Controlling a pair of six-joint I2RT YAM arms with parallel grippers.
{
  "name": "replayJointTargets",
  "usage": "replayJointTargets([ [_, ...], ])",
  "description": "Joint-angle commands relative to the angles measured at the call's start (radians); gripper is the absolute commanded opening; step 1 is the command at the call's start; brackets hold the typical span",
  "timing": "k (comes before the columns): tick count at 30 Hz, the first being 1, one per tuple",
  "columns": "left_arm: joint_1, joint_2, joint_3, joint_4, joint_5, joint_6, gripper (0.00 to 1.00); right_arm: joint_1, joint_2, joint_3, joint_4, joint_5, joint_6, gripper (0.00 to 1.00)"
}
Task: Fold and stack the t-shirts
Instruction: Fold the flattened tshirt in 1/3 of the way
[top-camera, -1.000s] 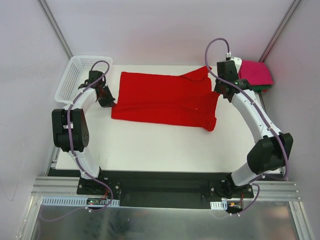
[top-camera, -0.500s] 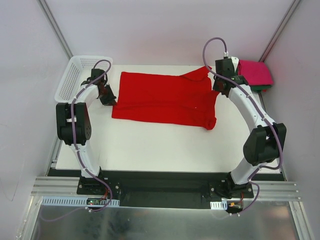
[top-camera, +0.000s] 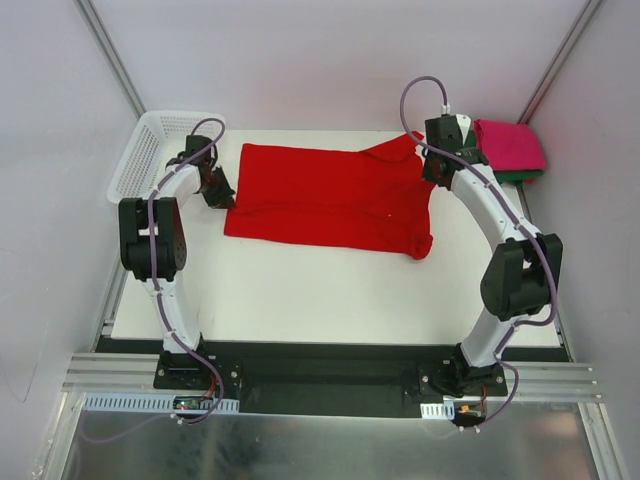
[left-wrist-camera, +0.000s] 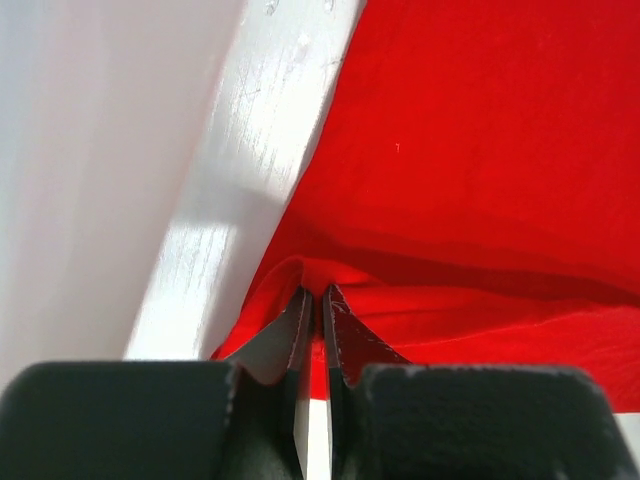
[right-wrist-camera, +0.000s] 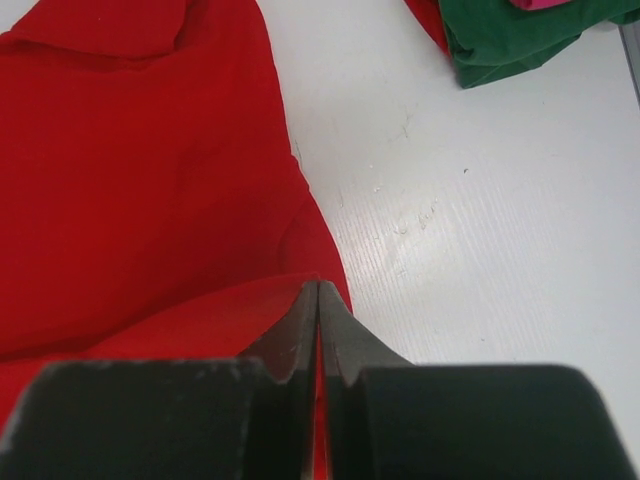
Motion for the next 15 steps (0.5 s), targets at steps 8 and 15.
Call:
replayJointTargets([
  [8,0.012,0.018,0.058,-0.009,-0.031,-0.009,0.74,-0.025,0.056,0.075,0.031,-0.011,-0.006,0.23],
  [15,0.012,-0.019,0.061,-0.009,-0.027,-0.01,0.99,-0.029,0.044,0.078,0.031,0.006,-0.012,0.53],
])
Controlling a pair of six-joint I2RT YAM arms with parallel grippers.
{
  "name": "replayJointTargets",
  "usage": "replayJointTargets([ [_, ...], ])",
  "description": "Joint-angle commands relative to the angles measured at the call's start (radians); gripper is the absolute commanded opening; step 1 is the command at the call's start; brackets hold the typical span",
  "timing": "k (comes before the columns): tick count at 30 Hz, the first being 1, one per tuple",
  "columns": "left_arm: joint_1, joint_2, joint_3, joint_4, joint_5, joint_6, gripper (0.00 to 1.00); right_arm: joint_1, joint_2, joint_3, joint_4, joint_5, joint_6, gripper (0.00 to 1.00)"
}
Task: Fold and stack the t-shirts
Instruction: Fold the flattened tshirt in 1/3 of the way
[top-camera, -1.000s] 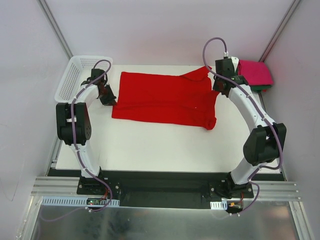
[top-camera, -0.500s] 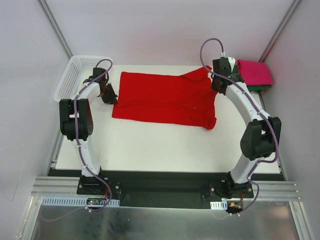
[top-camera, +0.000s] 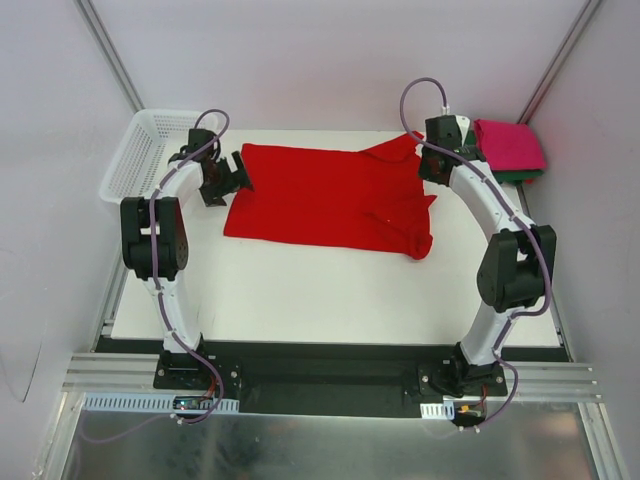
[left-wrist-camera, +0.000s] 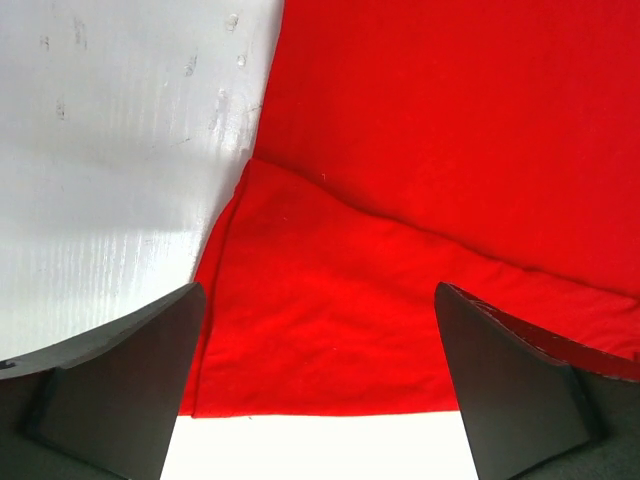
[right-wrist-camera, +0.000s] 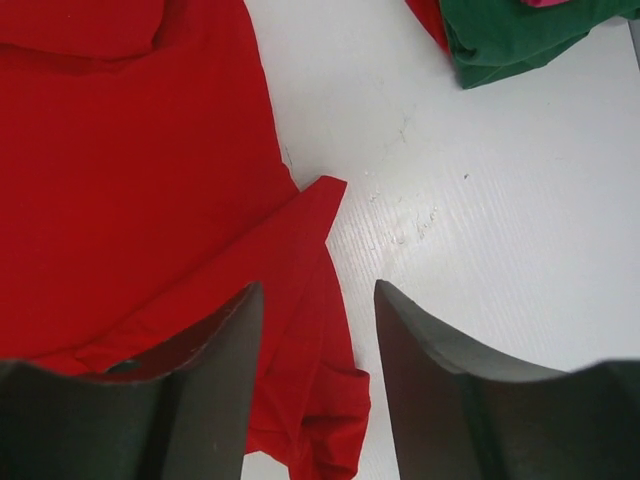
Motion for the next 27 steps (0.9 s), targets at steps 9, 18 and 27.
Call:
replayJointTargets([
  [9,0.007,-0.094,-0.027,-0.012,0.017,-0.012,0.99,-0.002,-0.134,-0.062,0.025,-0.079,0.021,0.55],
  [18,-0.157,-0.14,-0.072,0.016,-0.038,0.027,0.99,0.064,-0.254,-0.226,-0.032,-0.152,0.03,0.55],
  [27,-0.358,-0.204,-0.251,0.099,-0.14,0.008,0.71,0.126,-0.401,-0.479,0.006,-0.254,0.076,0.07],
])
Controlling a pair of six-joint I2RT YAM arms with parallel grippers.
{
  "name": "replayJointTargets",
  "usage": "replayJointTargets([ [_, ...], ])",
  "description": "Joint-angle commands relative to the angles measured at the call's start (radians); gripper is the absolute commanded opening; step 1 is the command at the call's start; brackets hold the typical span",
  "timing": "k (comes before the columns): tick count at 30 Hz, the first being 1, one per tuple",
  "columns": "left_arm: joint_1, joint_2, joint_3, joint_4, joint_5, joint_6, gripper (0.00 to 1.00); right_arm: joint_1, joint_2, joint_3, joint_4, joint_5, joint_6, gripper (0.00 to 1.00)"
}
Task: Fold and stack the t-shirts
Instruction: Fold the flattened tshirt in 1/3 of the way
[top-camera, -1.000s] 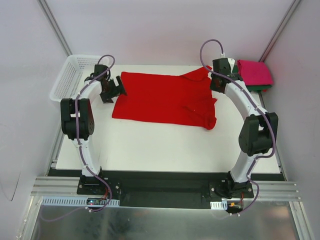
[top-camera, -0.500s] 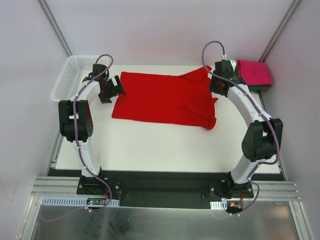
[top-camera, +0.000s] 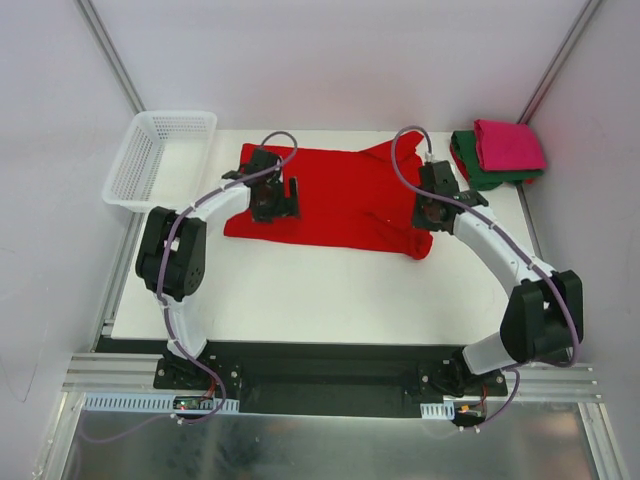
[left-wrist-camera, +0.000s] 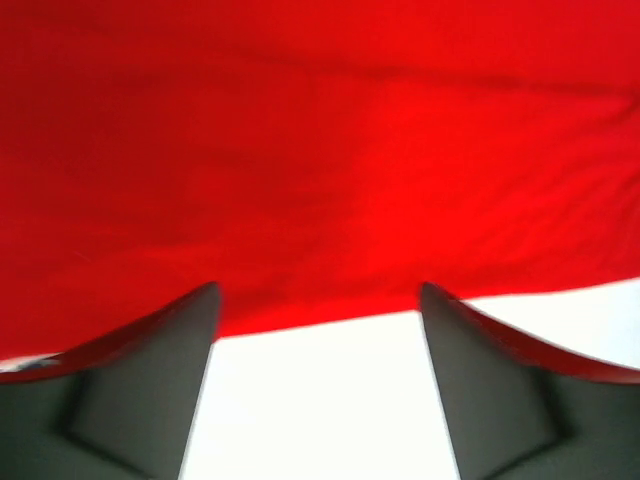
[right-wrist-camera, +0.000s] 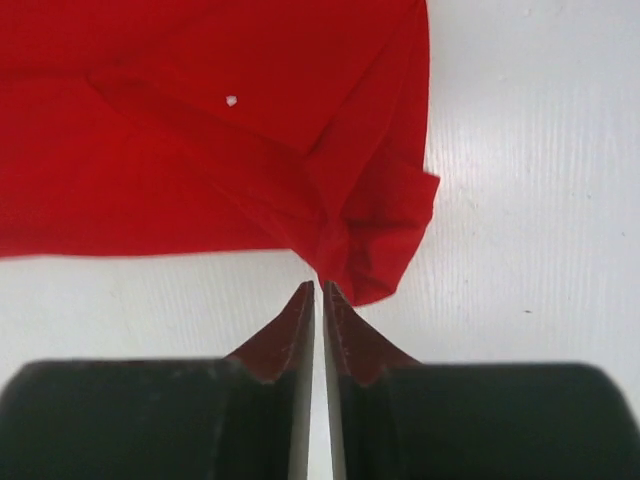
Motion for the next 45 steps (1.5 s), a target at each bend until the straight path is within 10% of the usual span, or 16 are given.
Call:
replayJointTargets([
  [1,-0.028,-0.081,-0.12,0.056,-0.072,-0.006,0.6,0.032,-0.077,-0.075,0.028,-0.055,0.033,0.02],
  [2,-0.029,-0.086,-0.136,0.074,-0.078,-0.011,0.33,0.035,-0.073,-0.09,0.034,-0.06,0.034,0.01],
  [6,-0.031,-0.088,-0.176,0.094,-0.104,-0.013,0.0,0.059,-0.021,-0.098,0.074,-0.084,0.037,0.01],
  [23,-0.031,-0.065,-0.096,0.113,-0.141,0.053,0.0,0.087,0.34,0.193,0.1,-0.138,-0.01,0.01],
  [45,-0.031,0.027,-0.162,0.111,-0.129,0.012,0.0,0.087,0.453,0.144,0.068,-0.169,-0.004,0.01],
])
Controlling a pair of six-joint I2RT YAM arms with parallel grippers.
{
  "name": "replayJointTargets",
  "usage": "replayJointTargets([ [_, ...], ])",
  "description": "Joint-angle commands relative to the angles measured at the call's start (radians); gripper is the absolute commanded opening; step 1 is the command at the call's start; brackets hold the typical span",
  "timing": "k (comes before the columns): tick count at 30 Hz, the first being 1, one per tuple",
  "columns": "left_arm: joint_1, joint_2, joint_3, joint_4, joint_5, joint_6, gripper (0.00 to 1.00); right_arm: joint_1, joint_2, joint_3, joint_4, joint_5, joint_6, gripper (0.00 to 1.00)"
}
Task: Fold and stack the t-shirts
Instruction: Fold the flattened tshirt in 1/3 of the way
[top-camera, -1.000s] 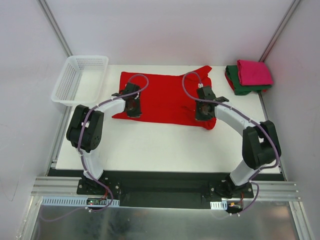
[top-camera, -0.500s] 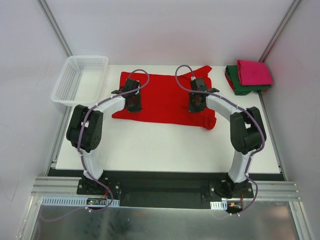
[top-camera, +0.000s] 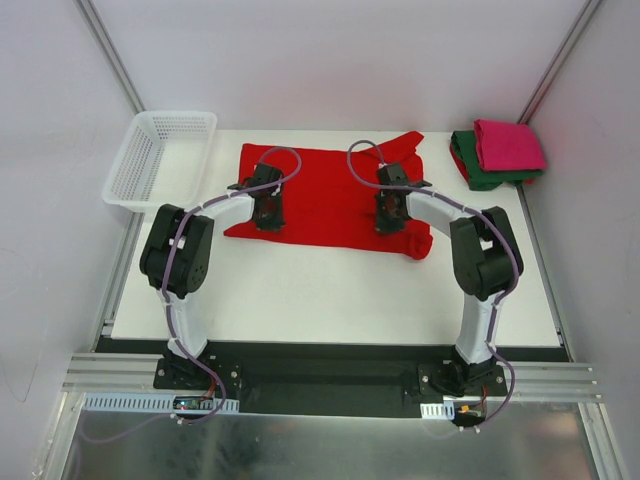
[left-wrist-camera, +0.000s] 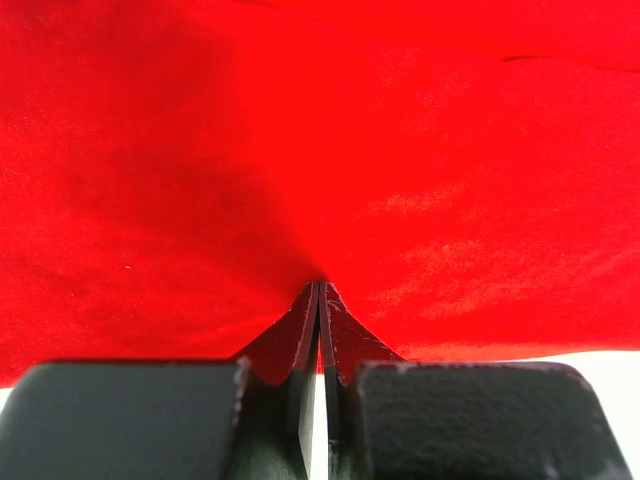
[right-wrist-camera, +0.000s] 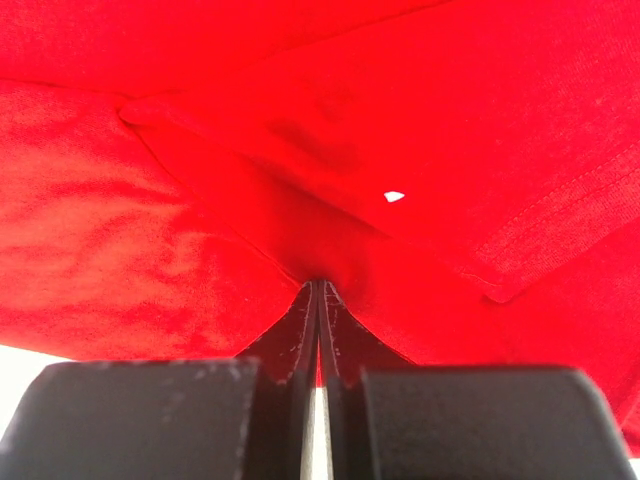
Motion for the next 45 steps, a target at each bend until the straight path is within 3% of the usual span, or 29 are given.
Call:
replayJointTargets([
  [1,0.007,0.002,-0.046,0.001,-0.004,-0.033,0.0,0.003,-0.029,-0.046,-0.028,-0.013,-0.003,0.01],
  [12,0.004,-0.059,-0.184,0.001,-0.017,-0.089,0.0,0.017,-0.125,-0.188,-0.057,0.002,0.034,0.01],
  [35,-0.065,-0.406,-0.513,-0.043,-0.05,-0.197,0.0,0.054,-0.25,-0.233,-0.229,0.089,0.028,0.01],
  [45,-0.096,-0.541,-0.55,-0.06,-0.073,-0.223,0.0,0.071,-0.357,-0.265,-0.21,0.094,0.019,0.01],
])
